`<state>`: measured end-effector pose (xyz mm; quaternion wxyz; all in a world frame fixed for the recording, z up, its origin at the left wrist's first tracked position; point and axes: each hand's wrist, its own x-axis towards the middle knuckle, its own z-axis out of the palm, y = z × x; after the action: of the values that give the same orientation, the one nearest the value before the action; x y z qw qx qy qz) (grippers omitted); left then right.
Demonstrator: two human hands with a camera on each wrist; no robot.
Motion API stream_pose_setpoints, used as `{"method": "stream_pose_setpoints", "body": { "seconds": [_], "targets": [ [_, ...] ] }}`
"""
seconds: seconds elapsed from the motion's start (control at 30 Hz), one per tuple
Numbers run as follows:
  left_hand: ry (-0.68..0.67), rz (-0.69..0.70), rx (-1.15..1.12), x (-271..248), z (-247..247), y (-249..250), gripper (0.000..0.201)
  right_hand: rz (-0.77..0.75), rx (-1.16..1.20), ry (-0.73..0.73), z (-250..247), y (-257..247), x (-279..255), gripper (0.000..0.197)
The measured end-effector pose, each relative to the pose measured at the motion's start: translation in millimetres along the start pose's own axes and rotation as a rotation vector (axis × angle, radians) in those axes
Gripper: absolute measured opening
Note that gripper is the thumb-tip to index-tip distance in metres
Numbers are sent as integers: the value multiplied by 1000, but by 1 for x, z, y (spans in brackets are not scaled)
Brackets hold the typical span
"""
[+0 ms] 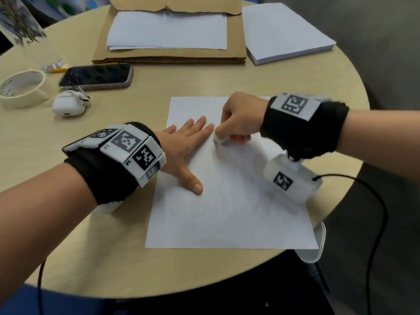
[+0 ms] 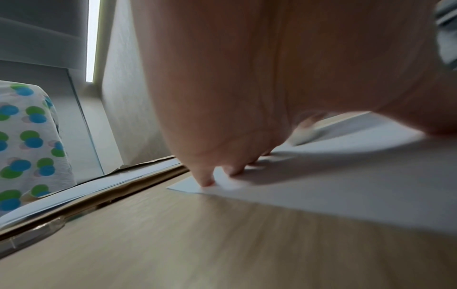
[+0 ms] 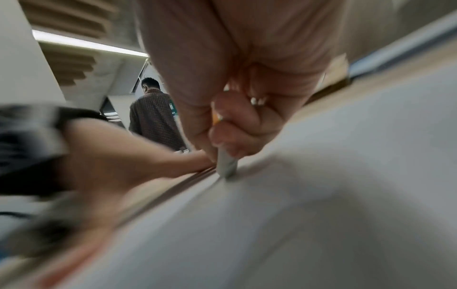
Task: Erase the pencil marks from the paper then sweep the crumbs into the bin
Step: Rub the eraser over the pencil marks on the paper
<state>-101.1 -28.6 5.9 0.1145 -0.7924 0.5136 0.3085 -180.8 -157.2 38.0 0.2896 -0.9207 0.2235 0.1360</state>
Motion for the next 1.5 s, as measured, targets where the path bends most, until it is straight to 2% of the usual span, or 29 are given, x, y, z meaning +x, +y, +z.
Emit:
{"method": "stream_pose_setpoints", "body": {
  "seconds": [0.07,0.17,0.23,0.27,0.37,0.43,0.57,0.63,0.73,0.93,0.97,1.03,1.13,1.2,1.33,1.4,1.5],
  "targets": [
    [4,0,-6,0,0,0,133,-34,-5,22,5,-1,-3,16],
    [-2,2,-12,1,0,-1,134,-106,-28,-164,27,-6,-21,30],
    [-10,0,-11,0,-1,-1,133,-113,-26,-244,30,-4,-22,31],
    [-10,3,-8,0,-1,0,132,-102,-28,-226,25,-2,-17,27],
    [6,6,-22,-2,-3,3,129,-53,-56,-42,2,6,4,16],
    [22,-1,-35,-3,-2,4,125,-59,-72,1,-4,11,11,15],
    [41,-15,-44,-1,0,4,120,-179,-116,-14,8,12,-7,13],
    [40,-20,-29,0,0,5,123,-230,-145,-101,19,11,-25,12],
    [24,-24,-5,-1,-1,7,124,-221,-161,-209,22,12,-34,14],
    [32,-20,-15,-2,-1,7,125,-233,-217,104,6,10,5,18],
    [32,-22,-9,-1,-2,7,125,-269,-240,102,10,10,0,19],
    [27,-27,4,-1,-2,8,126,-321,-269,6,19,11,-18,25],
    [17,-36,19,-1,-2,9,127,-302,-258,-150,23,11,-31,29],
    [15,-32,19,0,-2,9,126,-259,-250,-119,14,11,-19,28],
    [11,-37,13,-2,-3,10,126,-228,-234,40,2,13,3,25],
    [17,-40,18,-2,-3,10,126,-265,-250,15,9,14,-7,27],
    [8,-40,19,-2,-3,10,127,-297,-273,-122,21,14,-29,27]
  ]
}}
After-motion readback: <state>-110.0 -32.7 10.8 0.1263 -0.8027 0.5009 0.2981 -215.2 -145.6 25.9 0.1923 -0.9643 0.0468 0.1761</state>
